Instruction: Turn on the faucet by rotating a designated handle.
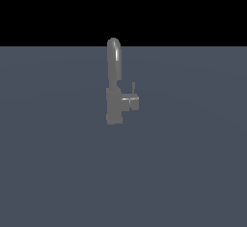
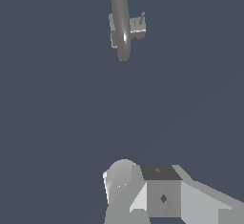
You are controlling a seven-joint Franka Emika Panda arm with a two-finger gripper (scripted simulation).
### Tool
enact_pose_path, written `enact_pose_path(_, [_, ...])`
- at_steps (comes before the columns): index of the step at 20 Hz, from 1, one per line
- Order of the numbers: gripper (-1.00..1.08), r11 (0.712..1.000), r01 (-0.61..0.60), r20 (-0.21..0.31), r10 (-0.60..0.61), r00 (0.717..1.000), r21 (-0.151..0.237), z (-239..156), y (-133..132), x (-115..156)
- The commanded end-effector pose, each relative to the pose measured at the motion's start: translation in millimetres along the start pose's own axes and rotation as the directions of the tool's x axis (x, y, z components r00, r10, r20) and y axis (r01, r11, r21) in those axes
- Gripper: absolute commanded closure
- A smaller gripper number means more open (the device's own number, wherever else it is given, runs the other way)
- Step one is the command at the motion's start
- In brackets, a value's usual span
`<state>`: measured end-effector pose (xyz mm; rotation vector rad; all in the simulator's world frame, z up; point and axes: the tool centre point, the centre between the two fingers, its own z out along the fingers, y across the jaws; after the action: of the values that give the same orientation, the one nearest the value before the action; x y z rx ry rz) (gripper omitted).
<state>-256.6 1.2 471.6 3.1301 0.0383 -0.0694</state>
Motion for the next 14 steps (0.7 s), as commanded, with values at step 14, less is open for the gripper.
enact_pose_path(14, [1.08, 0.998, -0.049, 0.055, 0.046, 0.997, 0.047, 2, -2, 23])
